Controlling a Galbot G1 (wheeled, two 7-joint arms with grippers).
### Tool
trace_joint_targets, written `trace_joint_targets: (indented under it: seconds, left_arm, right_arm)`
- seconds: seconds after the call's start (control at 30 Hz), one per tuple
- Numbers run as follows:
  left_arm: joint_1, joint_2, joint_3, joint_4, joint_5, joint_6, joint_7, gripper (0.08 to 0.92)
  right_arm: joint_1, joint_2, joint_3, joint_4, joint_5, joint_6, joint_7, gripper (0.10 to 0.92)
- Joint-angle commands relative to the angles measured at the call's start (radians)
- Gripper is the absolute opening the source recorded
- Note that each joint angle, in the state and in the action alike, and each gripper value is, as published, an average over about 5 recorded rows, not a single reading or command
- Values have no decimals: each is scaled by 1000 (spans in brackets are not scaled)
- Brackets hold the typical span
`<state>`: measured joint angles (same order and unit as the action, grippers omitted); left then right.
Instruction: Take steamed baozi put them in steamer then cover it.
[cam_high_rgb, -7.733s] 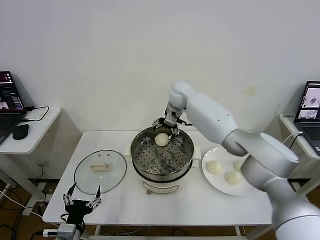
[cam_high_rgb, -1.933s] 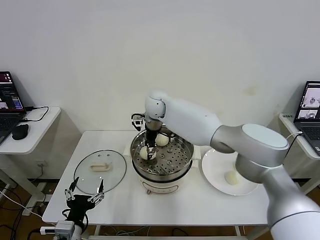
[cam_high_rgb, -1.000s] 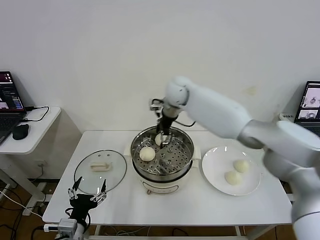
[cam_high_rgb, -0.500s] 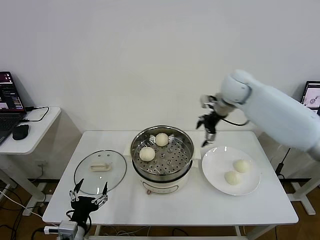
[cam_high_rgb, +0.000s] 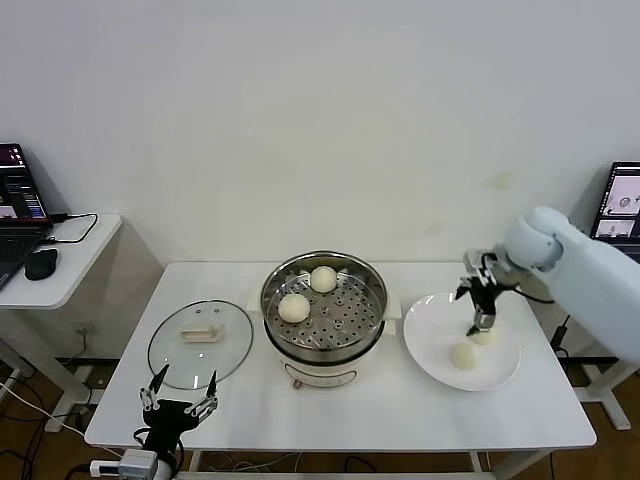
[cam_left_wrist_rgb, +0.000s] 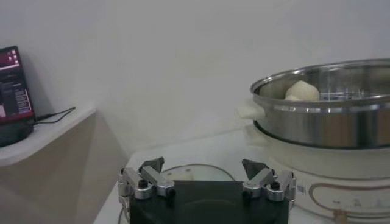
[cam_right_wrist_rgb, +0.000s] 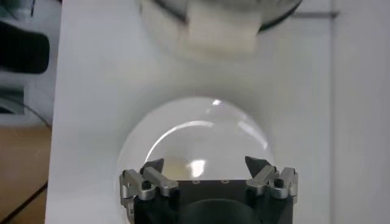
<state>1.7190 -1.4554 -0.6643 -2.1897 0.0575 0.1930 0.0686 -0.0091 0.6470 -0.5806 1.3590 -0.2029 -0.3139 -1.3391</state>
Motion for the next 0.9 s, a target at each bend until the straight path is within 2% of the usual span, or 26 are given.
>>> trace_joint_targets:
  seconds: [0.03,0.47,0.9]
  left_arm:
    - [8,-4,-1,6,2,0,0,823]
    - [1,-13,-5,43,3,-1,0,823]
    - [-19,-14,-7,74,3,1,0,823]
  right_arm:
    - [-177,4,90,-55,-103,50,55,823]
    - [-199,120,93,-156,-132,45,128,823]
    - [-203,130,76,-187,-183,71,89,823]
